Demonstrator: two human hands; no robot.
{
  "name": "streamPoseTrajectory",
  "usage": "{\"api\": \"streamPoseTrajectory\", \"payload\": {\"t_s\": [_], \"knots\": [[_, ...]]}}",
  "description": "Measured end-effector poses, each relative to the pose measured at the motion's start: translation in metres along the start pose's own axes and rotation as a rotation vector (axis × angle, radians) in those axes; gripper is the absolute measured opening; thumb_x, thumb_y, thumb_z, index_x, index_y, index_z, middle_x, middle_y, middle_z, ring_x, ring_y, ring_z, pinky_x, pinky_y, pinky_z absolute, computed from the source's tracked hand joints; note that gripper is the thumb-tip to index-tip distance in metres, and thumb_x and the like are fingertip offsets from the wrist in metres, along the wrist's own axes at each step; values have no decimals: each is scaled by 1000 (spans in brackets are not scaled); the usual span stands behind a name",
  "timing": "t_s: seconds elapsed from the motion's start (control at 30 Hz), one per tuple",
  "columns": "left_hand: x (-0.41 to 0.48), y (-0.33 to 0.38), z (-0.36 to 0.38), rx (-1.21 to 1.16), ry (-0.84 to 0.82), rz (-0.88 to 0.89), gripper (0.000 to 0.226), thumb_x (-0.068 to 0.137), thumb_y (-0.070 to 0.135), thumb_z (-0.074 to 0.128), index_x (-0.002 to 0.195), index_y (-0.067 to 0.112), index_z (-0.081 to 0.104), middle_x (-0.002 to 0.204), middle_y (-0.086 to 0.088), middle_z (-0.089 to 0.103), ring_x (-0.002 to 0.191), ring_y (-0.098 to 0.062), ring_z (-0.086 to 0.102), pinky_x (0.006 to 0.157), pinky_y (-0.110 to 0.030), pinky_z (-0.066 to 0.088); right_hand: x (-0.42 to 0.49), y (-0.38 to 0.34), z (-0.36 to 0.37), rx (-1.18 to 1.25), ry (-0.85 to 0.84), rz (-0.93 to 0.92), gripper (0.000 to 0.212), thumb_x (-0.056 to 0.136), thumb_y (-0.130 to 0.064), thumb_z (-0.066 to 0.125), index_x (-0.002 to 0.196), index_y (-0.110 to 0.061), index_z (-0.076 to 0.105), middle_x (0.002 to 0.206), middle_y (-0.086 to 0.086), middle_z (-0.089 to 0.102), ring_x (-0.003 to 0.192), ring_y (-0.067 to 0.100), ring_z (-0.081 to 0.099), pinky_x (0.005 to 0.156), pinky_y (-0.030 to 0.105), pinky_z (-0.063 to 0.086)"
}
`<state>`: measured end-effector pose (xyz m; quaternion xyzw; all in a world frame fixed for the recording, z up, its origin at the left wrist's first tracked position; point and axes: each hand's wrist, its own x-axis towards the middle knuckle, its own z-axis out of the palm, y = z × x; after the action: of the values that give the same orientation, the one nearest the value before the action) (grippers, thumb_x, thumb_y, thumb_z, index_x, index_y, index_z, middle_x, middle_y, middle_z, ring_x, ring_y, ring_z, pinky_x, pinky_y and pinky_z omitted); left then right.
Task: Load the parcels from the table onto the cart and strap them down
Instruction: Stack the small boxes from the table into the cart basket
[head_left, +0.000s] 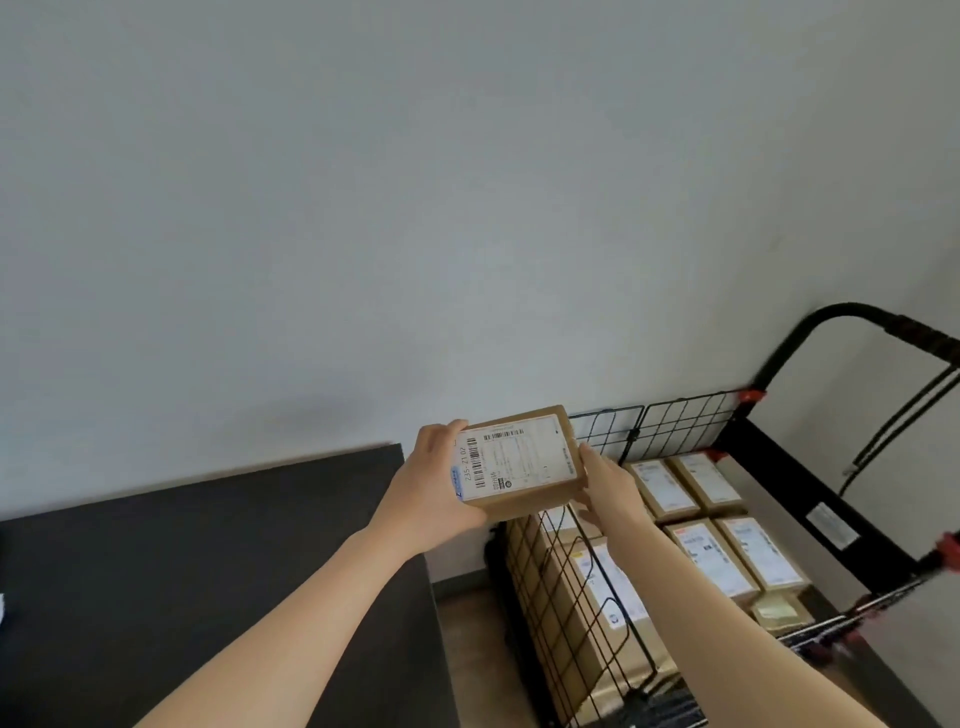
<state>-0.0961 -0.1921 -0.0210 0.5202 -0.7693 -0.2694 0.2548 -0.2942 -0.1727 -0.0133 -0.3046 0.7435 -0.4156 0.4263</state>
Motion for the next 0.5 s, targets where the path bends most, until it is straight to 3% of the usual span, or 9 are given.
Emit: {"api": "streamPoseTrajectory", "payload": {"t_s": [0.07,0.17,0.27,0.33,0.43,0.5], "knots": [[5,29,34,-16,-30,1,100,65,27,82,143,23,20,133,6,27,111,-1,34,69,-8,45,7,13,-39,15,15,-14,31,98,-41,38,118,-25,55,111,4,59,105,25,57,95,44,49],[12,66,84,-48,-66,-29,101,62,28,83,143,26,21,132,7,29,111,-4,39,77,-14,49,21,32,-96,-22,48,-55,29,97,-38,40,112,-23,60,111,5,62,104,24,57,95,47,49],[21,98,127,-49,-105,-69,102,61,27,82,143,27,22,133,8,29,110,-7,42,87,-26,51,39,44,-147,-92,66,-70,37,97,-33,42,129,-20,55,124,4,59,114,26,54,97,46,47],[26,117,153,-62,-133,-83,101,61,25,82,143,27,23,133,7,29,109,-6,41,88,-25,49,52,55,-175,-101,67,-49,39,97,-31,43,133,-19,51,125,5,57,115,25,52,98,44,47],[33,139,185,-71,-198,-111,102,62,26,82,144,26,21,134,7,28,108,-7,40,87,-23,45,71,72,-206,-108,62,2,36,98,-30,44,131,-18,52,120,6,58,110,23,52,97,43,48],[39,148,203,-53,-257,-122,105,62,30,82,145,25,19,134,7,28,110,-9,42,89,-25,45,85,81,-220,-110,45,43,32,98,-31,43,126,-18,54,104,4,59,100,21,53,92,40,51]]}}
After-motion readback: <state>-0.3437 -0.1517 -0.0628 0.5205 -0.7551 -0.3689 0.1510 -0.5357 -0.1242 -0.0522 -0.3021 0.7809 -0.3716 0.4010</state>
